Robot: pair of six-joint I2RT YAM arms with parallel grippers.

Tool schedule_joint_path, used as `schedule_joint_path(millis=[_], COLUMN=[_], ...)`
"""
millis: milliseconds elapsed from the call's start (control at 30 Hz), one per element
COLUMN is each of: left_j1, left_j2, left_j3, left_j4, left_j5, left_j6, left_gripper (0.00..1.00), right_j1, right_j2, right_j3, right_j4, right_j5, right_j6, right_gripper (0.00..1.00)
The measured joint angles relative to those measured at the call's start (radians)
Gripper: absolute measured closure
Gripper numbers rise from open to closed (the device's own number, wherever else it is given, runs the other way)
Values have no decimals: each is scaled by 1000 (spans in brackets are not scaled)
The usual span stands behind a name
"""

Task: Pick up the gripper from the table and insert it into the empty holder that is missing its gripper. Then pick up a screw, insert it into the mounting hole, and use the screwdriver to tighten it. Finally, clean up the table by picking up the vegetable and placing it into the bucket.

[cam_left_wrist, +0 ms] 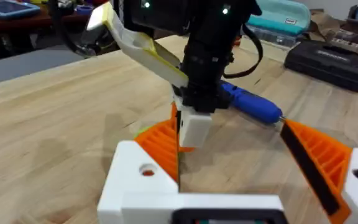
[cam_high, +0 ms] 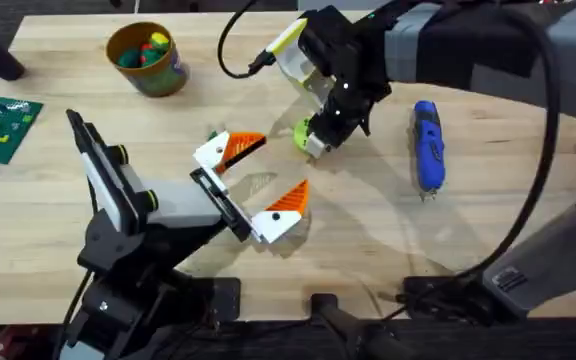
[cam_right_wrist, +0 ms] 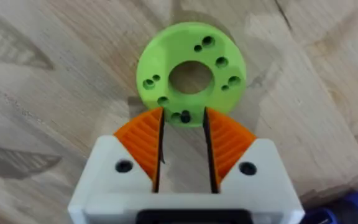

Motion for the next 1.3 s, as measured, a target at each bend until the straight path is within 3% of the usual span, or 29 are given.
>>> schedule_joint_path(millis=[433, 533, 933, 1300], left_j1=[0, 0, 0, 0], left_j2=[0, 0, 0, 0], left_j3=[0, 0, 0, 0], left_j4=[0, 0, 0, 0], left_j5=[0, 0, 0, 0], left_j6=[0, 0, 0, 0], left_gripper=[11, 11, 11, 11], right_j1=[1, 1, 1, 2], right_j2=[0, 0, 0, 0], right_j3=[0, 0, 0, 0], right_j4=[2, 5, 16, 18], right_j5=[3, 4, 13, 13], right_j6=[0, -3, -8, -7], right_gripper=[597, 642, 985, 989])
